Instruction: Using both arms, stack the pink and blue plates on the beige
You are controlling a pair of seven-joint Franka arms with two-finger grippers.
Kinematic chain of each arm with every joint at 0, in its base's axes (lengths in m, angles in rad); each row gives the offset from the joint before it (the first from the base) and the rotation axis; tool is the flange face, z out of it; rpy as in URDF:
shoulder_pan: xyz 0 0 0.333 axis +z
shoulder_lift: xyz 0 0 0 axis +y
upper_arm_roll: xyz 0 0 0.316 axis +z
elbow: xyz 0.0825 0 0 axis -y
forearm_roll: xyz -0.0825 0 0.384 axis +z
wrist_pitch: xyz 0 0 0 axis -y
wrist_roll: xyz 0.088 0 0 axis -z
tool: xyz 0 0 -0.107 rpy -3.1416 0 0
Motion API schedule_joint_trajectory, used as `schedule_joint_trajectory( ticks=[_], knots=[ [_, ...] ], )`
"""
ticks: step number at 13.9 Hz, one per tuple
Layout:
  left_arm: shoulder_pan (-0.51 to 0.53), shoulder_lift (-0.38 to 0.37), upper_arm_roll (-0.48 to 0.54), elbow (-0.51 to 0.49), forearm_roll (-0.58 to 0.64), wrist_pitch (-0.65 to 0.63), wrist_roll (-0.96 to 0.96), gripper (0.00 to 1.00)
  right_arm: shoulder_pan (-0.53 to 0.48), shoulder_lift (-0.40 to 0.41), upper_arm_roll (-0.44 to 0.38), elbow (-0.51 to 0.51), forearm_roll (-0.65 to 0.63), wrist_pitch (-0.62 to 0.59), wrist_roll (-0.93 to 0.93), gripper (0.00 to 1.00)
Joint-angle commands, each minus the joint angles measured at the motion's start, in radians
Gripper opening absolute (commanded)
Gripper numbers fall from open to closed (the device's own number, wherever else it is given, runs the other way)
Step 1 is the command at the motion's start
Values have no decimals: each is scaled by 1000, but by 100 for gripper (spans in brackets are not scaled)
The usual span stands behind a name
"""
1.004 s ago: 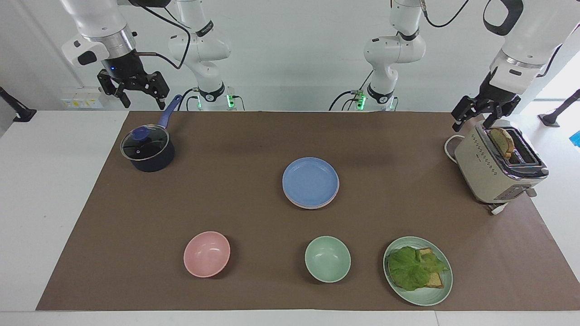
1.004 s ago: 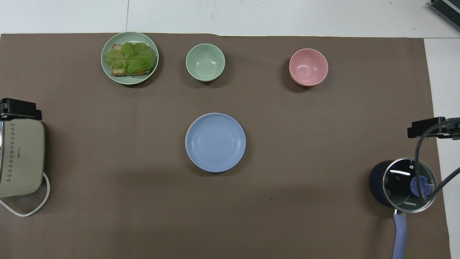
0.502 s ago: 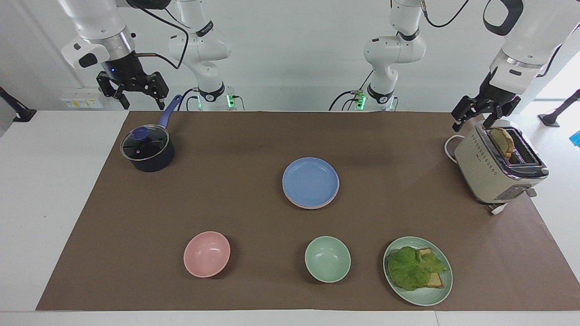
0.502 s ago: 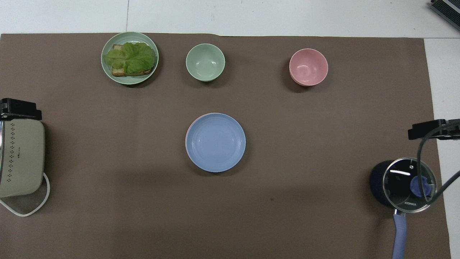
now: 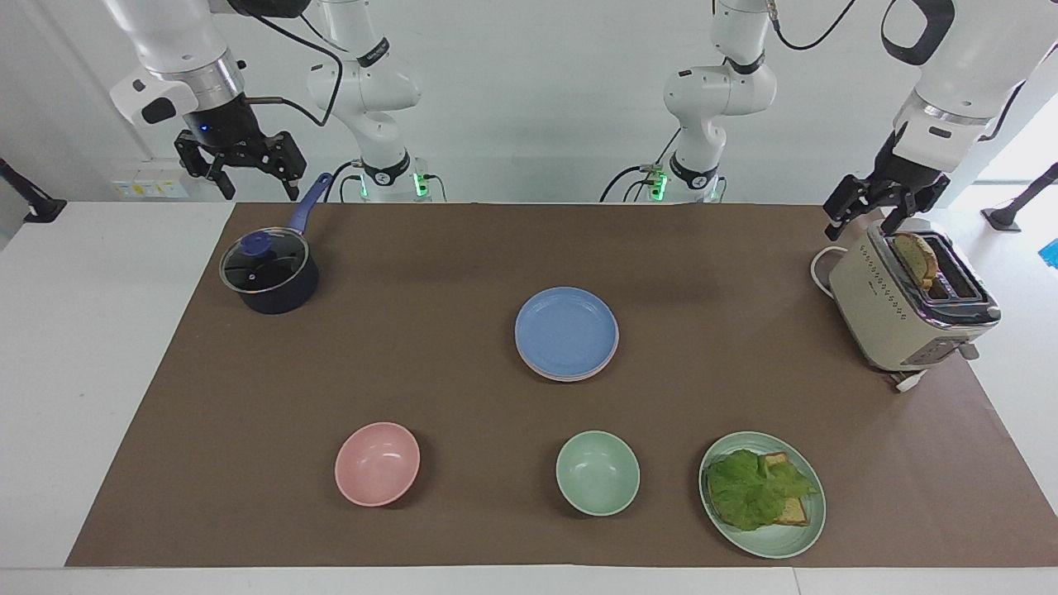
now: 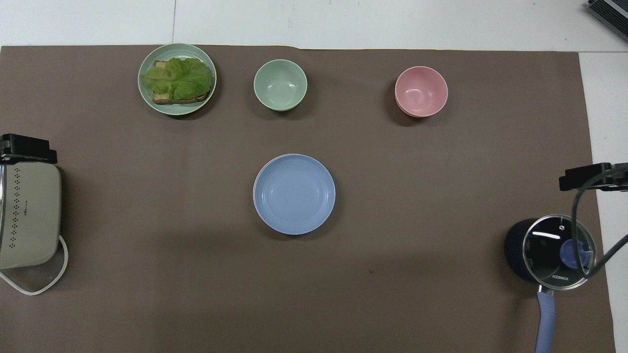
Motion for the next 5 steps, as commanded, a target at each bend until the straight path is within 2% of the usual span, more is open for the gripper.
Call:
schedule_joint_trajectory(
  ticks=[1,5],
  knots=[
    [-15,-6,14,0,15,-13,5,100,-11,-25,2,-29,-12,13,-30,100],
    [-15,-6,14,0,15,-13,4,100,-11,-25,2,-27,-12,11,-27,100]
  ],
)
